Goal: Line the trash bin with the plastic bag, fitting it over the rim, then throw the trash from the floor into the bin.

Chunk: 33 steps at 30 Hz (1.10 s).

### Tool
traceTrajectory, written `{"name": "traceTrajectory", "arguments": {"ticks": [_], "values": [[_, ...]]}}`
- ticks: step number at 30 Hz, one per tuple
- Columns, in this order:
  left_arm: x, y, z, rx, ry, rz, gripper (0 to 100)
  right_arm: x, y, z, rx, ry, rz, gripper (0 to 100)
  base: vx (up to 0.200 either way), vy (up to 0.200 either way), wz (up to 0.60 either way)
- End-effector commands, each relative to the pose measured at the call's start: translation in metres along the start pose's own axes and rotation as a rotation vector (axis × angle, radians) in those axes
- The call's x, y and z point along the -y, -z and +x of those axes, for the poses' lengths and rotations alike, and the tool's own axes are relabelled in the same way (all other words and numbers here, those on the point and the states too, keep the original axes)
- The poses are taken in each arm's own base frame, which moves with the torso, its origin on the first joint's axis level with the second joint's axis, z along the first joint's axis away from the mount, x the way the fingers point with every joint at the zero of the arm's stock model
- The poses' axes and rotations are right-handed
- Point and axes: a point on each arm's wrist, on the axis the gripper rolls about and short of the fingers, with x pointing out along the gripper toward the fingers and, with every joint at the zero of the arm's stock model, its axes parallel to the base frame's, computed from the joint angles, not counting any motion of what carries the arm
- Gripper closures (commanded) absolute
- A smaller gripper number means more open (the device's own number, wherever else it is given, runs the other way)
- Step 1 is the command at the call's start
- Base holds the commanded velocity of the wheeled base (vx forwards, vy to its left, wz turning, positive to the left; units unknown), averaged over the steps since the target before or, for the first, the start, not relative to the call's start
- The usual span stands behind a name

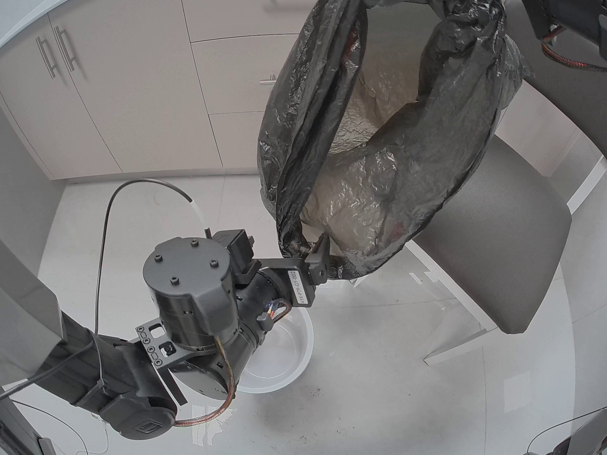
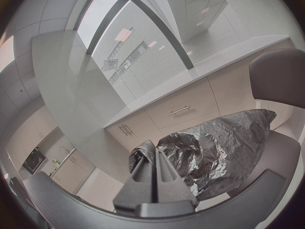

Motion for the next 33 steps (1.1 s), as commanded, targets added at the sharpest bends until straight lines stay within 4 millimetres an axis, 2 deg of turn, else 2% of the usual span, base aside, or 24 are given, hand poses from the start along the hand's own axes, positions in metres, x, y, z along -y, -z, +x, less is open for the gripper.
{"name": "traceTrajectory", "arguments": {"ticks": [1, 11, 12, 19, 21, 22, 27, 29, 30, 32, 33], "values": [[-0.001, -0.001, 0.002, 0.028, -0.021, -0.011, 0, 0.0, -0.001, -0.002, 0.004, 0.001, 0.002, 100, 0.0, 0.0, 0.0], [-0.002, -0.001, 0.002, 0.033, -0.029, -0.013, 0, 0.0, -0.002, -0.002, 0.008, 0.006, 0.004, 100, 0.0, 0.0, 0.0], [-0.002, -0.001, 0.002, 0.033, -0.029, -0.013, 100, 0.0, -0.002, -0.002, 0.008, 0.006, 0.003, 100, 0.0, 0.0, 0.0], [-0.003, 0.0, 0.001, 0.026, -0.029, -0.009, 100, 0.0, -0.001, -0.002, 0.004, 0.007, 0.002, 100, 0.0, 0.0, 0.0], [-0.003, -0.001, -0.001, 0.028, -0.029, -0.01, 100, 0.001, 0.001, -0.001, -0.004, 0.009, -0.003, 100, 0.0, 0.0, 0.0], [-0.003, -0.008, -0.004, 0.047, -0.025, -0.021, 100, 0.003, 0.006, 0.0, -0.02, 0.019, -0.014, 100, 0.0, 0.0, 0.0], [-0.011, -0.027, -0.044, 0.063, 0.023, -0.04, 100, 0.011, 0.041, 0.008, -0.127, 0.058, -0.066, 100, 0.0, 0.0, 0.0], [-0.012, -0.029, -0.05, 0.064, 0.031, -0.042, 100, 0.012, 0.046, 0.009, -0.144, 0.062, -0.075, 100, 0.0, 0.0, 0.0], [-0.018, -0.032, -0.066, 0.061, 0.043, -0.046, 100, 0.014, 0.061, 0.014, -0.188, 0.077, -0.098, 100, 0.0, 0.0, 0.0], [-0.019, -0.032, -0.068, 0.061, 0.043, -0.046, 100, 0.014, 0.063, 0.014, -0.192, 0.077, -0.1, 100, 0.0, 0.0, 0.0], [-0.031, -0.031, -0.081, 0.048, 0.038, -0.041, 100, 0.013, 0.076, 0.024, -0.223, 0.087, -0.113, 100, 0.0, 0.0, 0.0]]}}
